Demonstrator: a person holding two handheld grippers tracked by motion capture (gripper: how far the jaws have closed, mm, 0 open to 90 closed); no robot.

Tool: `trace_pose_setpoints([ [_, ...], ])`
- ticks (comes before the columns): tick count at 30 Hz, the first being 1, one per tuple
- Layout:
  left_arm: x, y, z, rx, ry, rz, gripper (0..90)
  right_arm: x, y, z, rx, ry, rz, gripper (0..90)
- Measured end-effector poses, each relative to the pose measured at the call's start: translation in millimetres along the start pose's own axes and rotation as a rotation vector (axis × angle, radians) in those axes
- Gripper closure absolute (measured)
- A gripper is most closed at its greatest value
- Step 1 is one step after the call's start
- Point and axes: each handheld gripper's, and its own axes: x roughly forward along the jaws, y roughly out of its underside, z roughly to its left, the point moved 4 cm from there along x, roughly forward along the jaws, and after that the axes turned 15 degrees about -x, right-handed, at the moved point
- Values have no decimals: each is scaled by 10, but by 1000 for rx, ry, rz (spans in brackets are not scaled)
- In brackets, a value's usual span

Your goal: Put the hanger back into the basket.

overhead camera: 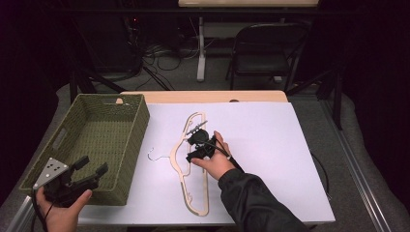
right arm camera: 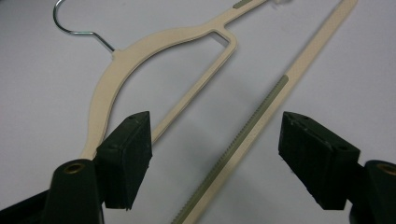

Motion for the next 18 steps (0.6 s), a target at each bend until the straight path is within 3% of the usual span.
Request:
trace_pose_setpoints([
  [7,2,3,-6,1,2,2,273,74,-33,-22,6,-43,121,287],
  [12,7,6,-5,1,3,3,273,102,-44,-58,38,-63,161,287],
  [16,9,8,-7,3,3,6,272,157,-27,-82,25,-55,196,310],
  [18,8,7,-6,3,3,6,272,173,-13,-91,26,-73,231,322],
])
